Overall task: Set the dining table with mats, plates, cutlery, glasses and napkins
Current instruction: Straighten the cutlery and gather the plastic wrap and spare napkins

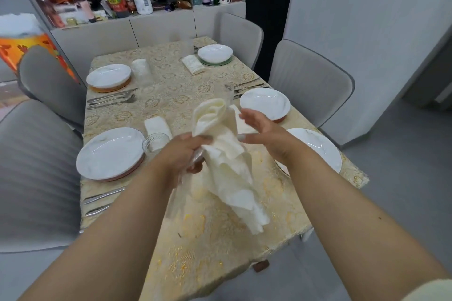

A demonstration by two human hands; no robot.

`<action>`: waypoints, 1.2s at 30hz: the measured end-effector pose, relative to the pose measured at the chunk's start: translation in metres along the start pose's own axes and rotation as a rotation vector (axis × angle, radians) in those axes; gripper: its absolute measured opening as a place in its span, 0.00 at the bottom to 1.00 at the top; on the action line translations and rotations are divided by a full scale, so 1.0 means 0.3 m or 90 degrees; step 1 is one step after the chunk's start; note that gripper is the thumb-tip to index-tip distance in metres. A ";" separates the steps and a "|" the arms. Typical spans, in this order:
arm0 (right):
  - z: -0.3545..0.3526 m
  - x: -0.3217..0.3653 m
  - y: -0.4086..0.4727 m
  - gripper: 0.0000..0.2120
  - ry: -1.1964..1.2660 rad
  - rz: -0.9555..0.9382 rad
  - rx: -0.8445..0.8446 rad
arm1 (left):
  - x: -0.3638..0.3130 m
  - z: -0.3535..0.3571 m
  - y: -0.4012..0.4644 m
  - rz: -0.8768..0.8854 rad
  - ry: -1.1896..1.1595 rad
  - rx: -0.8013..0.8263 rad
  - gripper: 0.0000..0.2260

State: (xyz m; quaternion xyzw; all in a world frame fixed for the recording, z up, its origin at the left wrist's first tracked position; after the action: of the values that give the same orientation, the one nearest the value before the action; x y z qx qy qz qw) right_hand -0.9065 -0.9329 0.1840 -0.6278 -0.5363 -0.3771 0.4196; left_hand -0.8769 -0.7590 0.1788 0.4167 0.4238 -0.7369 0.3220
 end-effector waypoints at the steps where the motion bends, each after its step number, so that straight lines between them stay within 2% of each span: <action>1: -0.010 0.022 0.011 0.43 -0.013 -0.033 0.020 | -0.047 0.023 0.000 0.016 0.019 0.038 0.05; 3: -0.025 0.079 0.037 0.42 -0.049 -0.075 0.085 | -0.133 0.078 -0.012 0.037 0.054 0.115 0.04; 6: -0.065 0.105 0.058 0.25 -0.110 -0.030 0.140 | -0.205 0.134 -0.040 0.029 0.068 0.173 0.08; 9: -0.116 0.057 0.073 0.11 -0.156 0.020 0.129 | -0.181 0.117 -0.051 -0.025 0.027 0.160 0.13; 11: -0.126 0.017 0.083 0.09 -0.126 0.057 0.147 | -0.105 0.051 -0.029 -0.085 0.023 0.128 0.15; 13: -0.139 -0.026 0.099 0.08 -0.211 0.097 0.122 | -0.009 -0.051 0.020 -0.131 0.065 0.049 0.13; 15: -0.135 -0.070 0.138 0.08 -0.396 0.097 0.068 | 0.081 -0.162 0.074 -0.139 0.163 -0.063 0.10; 17: -0.088 -0.108 0.173 0.06 -0.477 0.051 -0.003 | 0.143 -0.243 0.114 -0.091 0.232 -0.162 0.06; 19: -0.032 -0.140 0.169 0.06 -0.473 -0.011 -0.062 | 0.190 -0.283 0.131 -0.046 0.292 -0.187 0.03; 22: 0.041 -0.150 0.102 0.06 -0.513 -0.117 -0.111 | 0.221 -0.342 0.134 -0.066 0.357 -0.186 0.04; 24: 0.130 -0.159 0.031 0.07 -0.566 -0.191 -0.058 | 0.208 -0.380 0.120 -0.154 0.483 -0.175 0.07; 26: 0.247 -0.185 -0.046 0.08 -0.629 -0.269 0.027 | 0.176 -0.412 0.094 -0.257 0.695 -0.162 0.15; 28: 0.343 -0.226 -0.109 0.11 -0.662 -0.305 0.095 | 0.146 -0.407 0.077 -0.296 0.756 -0.151 0.20; 30: 0.410 -0.274 -0.141 0.14 -0.671 -0.302 0.148 | 0.130 -0.382 0.087 -0.265 0.763 -0.150 0.23; 32: 0.417 -0.308 -0.139 0.17 -0.655 -0.253 0.157 | 0.131 -0.344 0.083 -0.241 0.779 -0.143 0.25; 36: 0.225 -0.312 -0.035 0.22 -0.479 -0.052 0.035 | 0.142 -0.344 0.090 -0.168 0.807 -0.189 0.23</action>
State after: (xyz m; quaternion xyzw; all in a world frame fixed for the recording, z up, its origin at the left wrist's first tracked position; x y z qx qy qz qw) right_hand -0.9284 -0.9026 0.0742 -0.6892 -0.6873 -0.1217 0.1945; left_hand -0.8383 -0.6838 0.1013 0.6656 0.6755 -0.3161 -0.0288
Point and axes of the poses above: each hand's wrist, its own y-axis towards the middle knuckle, its own z-axis out of the palm, x = y × z, the point moved 10 cm from there along y, towards the middle knuckle, and after that the axes turned 15 degrees about -y, right-handed, at the moved point
